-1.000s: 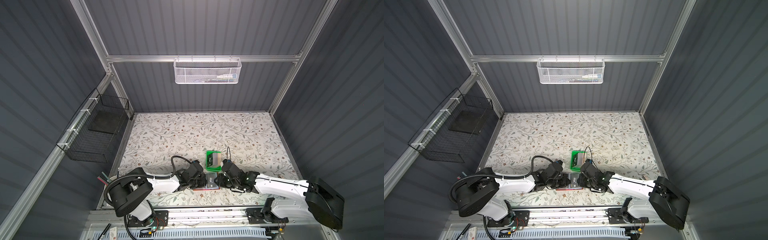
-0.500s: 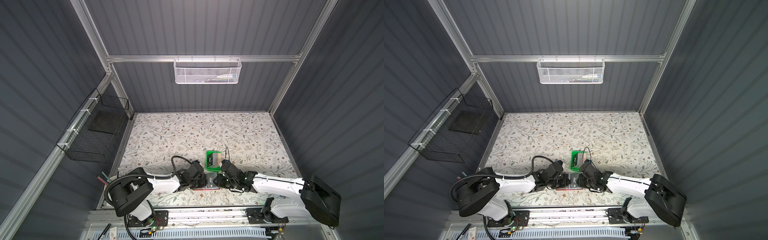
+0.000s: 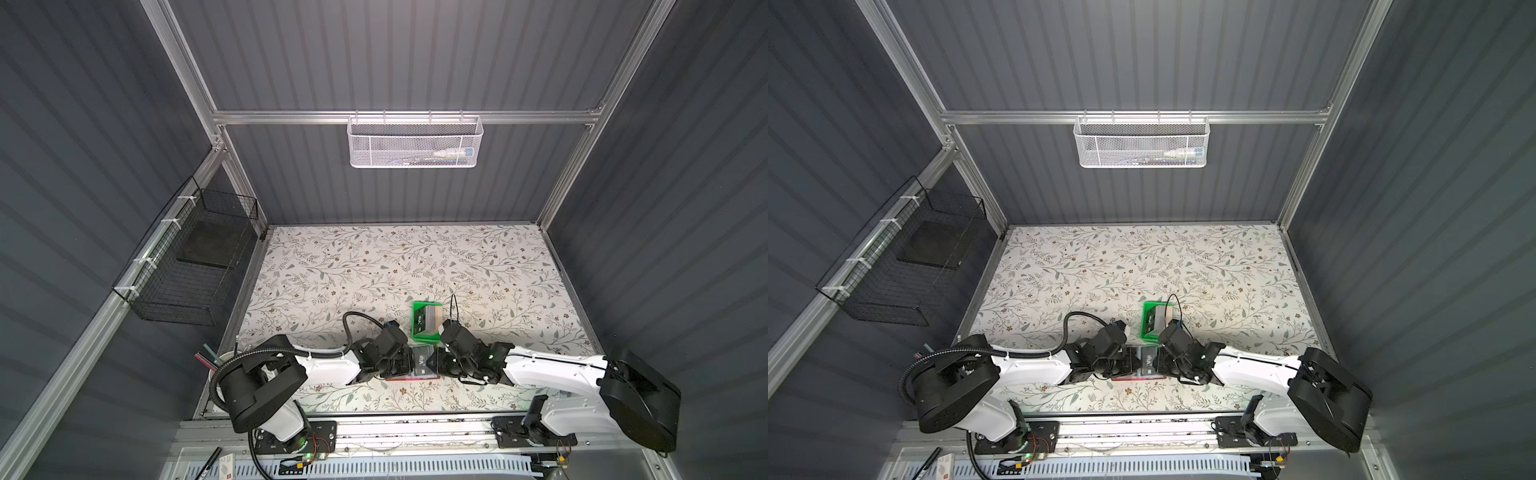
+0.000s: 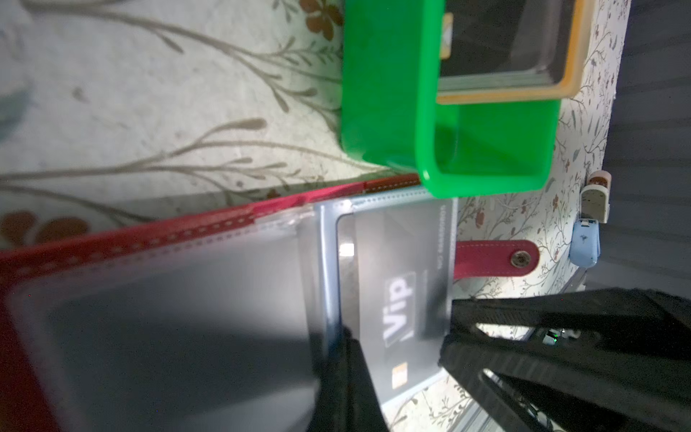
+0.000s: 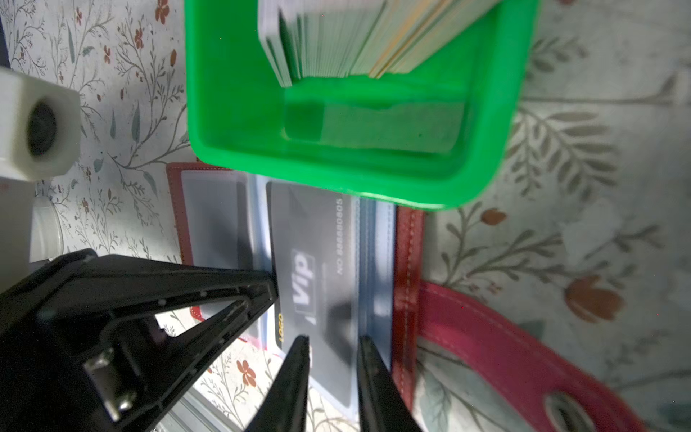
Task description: Put the credit cards into the card holder
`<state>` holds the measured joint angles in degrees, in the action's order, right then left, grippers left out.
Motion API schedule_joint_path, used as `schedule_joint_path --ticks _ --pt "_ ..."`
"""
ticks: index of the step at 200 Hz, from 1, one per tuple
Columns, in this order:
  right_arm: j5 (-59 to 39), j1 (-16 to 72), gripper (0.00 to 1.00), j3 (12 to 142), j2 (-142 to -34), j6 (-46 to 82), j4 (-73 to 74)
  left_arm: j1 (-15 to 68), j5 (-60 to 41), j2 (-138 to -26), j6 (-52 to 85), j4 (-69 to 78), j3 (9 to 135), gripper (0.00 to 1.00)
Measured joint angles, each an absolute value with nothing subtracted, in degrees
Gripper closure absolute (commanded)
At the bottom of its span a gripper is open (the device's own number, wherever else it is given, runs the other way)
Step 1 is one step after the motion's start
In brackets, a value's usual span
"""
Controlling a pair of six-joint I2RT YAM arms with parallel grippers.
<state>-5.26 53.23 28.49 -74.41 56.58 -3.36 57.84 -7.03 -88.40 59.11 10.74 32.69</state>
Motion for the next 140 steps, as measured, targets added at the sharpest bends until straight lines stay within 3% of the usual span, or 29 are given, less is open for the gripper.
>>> schedule_joint_path --ticks 140 --pt "-4.84 54.48 0.79 34.02 -73.78 55.07 -5.80 57.82 -7.07 -85.10 61.98 12.86 30.28 0.88"
